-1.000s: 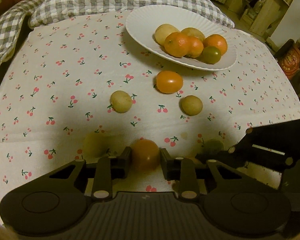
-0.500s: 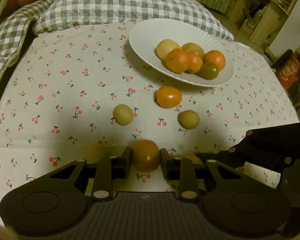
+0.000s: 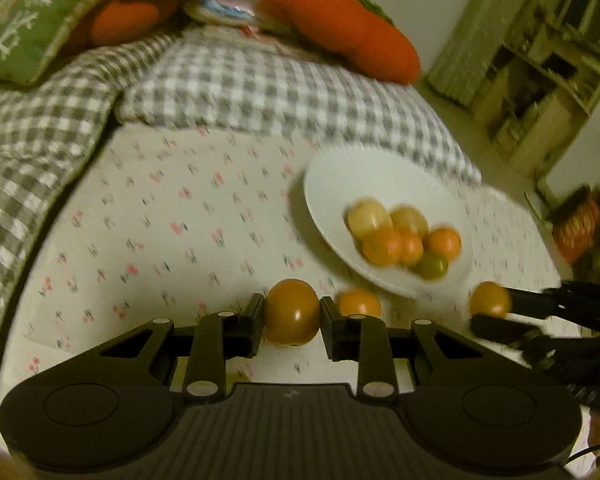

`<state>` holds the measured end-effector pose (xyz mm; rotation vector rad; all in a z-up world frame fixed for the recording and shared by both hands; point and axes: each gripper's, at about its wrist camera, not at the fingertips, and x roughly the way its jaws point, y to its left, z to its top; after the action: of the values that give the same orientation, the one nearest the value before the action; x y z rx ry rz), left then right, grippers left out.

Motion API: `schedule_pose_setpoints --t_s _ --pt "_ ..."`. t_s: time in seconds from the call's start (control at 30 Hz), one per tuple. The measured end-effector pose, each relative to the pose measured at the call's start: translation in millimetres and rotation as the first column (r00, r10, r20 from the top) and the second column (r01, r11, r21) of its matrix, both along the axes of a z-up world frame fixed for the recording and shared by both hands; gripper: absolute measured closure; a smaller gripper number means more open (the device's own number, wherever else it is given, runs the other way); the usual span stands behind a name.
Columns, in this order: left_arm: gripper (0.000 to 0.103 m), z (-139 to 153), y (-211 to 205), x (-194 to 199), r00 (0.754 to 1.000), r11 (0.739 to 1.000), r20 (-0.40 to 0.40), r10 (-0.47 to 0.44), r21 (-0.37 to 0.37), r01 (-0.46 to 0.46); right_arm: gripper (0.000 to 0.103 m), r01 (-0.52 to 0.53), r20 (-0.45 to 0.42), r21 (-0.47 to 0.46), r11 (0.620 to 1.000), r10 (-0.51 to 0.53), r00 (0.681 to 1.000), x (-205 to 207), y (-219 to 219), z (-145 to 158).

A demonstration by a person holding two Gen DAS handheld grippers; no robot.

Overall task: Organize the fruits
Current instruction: 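Carry both oranges to the white plate and open both grippers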

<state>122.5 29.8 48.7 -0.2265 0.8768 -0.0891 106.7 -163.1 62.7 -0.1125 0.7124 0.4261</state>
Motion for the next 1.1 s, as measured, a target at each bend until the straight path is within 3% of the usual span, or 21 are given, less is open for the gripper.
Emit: schedule_pose_setpoints --t_s 0.47,0.63,1.1 --pt "0.089 10 -21 49 0.997 0.999 0.076 0.030 -0.035 -0.027 0.072 0.306 -0.037 0.142 0.941 -0.304 0.952 44 -58 -11" --pt "0.089 1 -30 70 0.997 0.998 0.069 0.021 -0.058 -0.017 0.072 0.333 -0.052 0.169 0.928 -0.329 0.943 56 -66 -19" --pt "0.089 -25 -42 105 0.998 0.998 0.057 -0.010 -0.060 0.013 0.072 0.325 -0.056 0.144 0.935 -0.320 0.946 86 -61 -36"
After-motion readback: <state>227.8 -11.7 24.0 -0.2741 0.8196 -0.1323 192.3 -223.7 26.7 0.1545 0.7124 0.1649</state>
